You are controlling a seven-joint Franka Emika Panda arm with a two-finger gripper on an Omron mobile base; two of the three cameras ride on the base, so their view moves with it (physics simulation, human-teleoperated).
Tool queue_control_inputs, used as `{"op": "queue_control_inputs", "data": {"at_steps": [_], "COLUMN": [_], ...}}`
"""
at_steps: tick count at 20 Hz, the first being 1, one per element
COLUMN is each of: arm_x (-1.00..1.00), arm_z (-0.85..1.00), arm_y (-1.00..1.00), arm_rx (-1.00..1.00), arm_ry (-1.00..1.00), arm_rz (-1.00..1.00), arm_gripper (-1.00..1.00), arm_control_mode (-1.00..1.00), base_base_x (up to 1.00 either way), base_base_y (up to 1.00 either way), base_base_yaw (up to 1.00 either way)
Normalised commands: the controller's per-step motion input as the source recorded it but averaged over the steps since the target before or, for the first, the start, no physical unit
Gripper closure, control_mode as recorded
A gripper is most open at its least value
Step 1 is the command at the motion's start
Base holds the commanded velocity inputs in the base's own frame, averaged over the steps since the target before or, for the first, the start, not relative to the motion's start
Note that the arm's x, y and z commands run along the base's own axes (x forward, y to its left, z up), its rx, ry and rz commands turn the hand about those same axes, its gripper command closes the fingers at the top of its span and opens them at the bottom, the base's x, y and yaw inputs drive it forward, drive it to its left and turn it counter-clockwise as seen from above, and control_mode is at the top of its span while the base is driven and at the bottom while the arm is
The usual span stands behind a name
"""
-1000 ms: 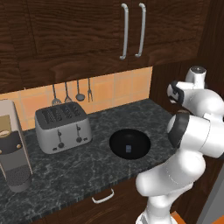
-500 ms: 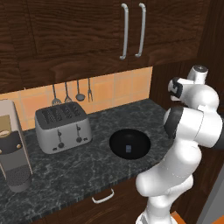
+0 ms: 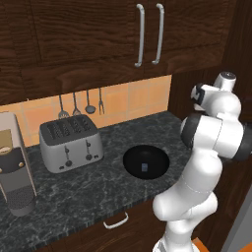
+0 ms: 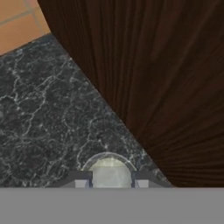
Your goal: Grab a lemon wedge from the fridge and one ice cube from the ice bowl, and put them in the glass of lemonade.
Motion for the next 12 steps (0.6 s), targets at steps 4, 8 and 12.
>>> {"op": "queue_control_inputs", "data": {"at_steps": [4, 8, 12], "arm_x": [-0.01, -0.1, -0.09], "arm_z": [-0.15, -0.39, -0.36], "arm_y": [0.0, 0.0, 0.0], "arm_rx": [0.01, 0.0, 0.0], "arm_ry": [0.0, -0.04, -0.01], "arm_rz": [-0.01, -0.01, -0.01], "arm_gripper": [1.0, 1.0, 1.0], "arm_control_mode": [-1.0, -1.0, -1.0], "base_base_x": [0.0, 0.0, 0.0], "base_base_y": [0.0, 0.0, 0.0], "base_base_yaw": [0.0, 0.0, 0.0]}}
